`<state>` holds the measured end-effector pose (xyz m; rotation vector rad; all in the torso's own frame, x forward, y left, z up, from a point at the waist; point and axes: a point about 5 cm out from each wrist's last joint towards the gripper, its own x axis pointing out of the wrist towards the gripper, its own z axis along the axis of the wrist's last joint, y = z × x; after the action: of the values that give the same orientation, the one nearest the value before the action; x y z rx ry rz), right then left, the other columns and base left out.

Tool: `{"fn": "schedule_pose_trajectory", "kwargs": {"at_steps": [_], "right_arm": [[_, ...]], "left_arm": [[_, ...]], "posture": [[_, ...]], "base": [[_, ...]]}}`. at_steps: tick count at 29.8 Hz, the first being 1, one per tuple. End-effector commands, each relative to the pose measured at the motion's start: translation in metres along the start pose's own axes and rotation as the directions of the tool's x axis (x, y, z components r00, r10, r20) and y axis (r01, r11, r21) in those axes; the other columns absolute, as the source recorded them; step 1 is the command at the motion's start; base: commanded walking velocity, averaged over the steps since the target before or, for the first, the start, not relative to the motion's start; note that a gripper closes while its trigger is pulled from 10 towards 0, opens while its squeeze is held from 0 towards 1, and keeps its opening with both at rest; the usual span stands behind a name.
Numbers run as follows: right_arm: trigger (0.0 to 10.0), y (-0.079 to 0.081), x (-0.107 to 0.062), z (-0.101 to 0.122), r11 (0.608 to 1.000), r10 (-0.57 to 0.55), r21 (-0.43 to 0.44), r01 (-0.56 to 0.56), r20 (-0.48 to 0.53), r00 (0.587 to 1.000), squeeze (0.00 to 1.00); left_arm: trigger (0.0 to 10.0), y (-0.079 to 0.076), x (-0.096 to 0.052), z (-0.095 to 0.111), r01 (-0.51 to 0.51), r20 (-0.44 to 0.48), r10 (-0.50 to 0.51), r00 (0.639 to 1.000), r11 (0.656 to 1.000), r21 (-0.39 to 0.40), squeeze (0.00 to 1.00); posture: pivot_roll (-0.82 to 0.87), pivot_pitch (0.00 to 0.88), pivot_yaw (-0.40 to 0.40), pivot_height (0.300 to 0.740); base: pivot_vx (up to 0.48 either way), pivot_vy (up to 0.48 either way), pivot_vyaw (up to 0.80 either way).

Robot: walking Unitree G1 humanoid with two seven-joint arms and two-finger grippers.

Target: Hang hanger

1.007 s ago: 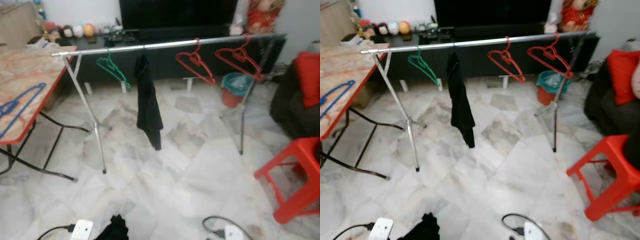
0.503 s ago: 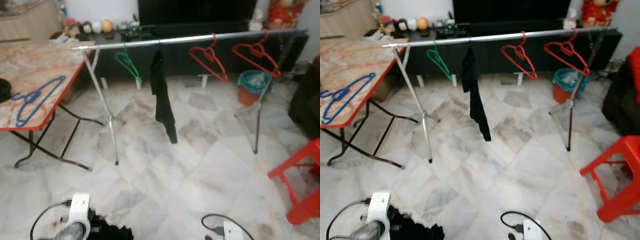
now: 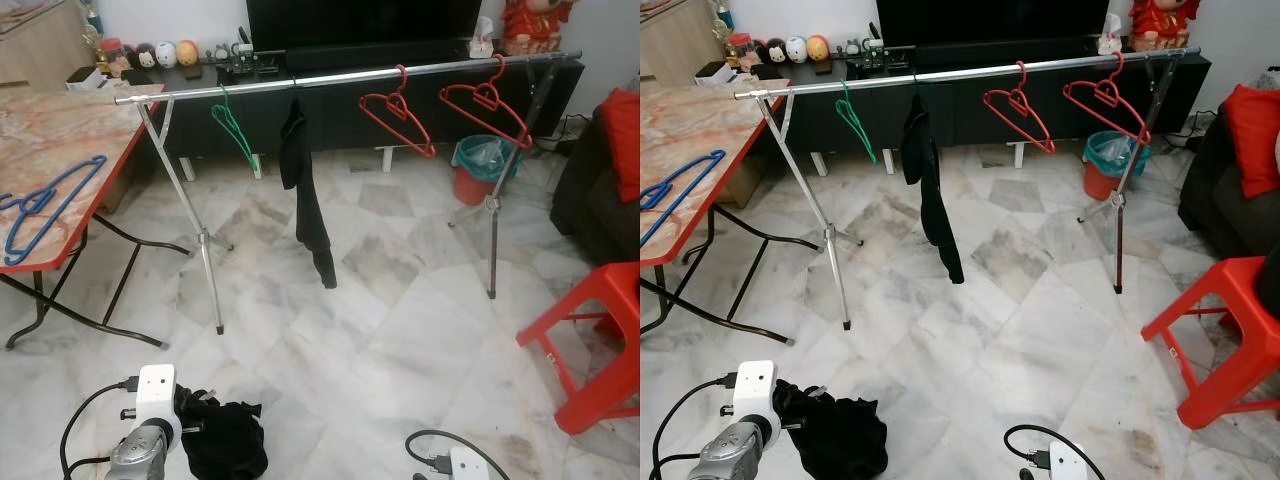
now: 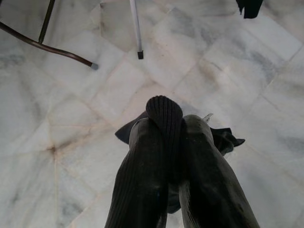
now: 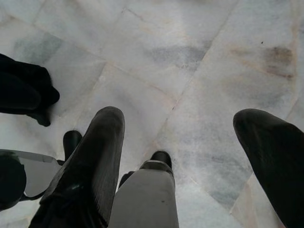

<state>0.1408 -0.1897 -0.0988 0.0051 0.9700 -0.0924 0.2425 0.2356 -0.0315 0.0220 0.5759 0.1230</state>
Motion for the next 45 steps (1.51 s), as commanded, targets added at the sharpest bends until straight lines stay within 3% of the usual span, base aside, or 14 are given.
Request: {"fn": "schedule_pose_trajectory", "kwargs": {"at_steps": [1, 45], "right_arm": [[10.0, 0.0023, 0.0000, -0.0004, 1.000, 0.007, 0.001, -0.007, -0.001, 1.000, 0.00], [10.0, 0.0027, 0.0003, 0.0013, 0.999, 0.028, -0.040, -0.027, 0.006, 1.000, 0.00]], "left_arm": [[10.0, 0.0050, -0.0001, 0.0032, -0.018, 0.020, 0.018, 1.000, 1.000, -0.018, 0.00], [10.0, 0.0055, 0.0009, 0.0051, -0.021, 0.021, 0.022, 1.000, 0.999, -0.032, 0.00]], "posture": [[0.01, 0.023, 0.061, 0.740], [0.01, 0.021, 0.060, 0.740]], "base": [[0.000, 0.337, 0.00], [0.000, 0.336, 0.07]]}}
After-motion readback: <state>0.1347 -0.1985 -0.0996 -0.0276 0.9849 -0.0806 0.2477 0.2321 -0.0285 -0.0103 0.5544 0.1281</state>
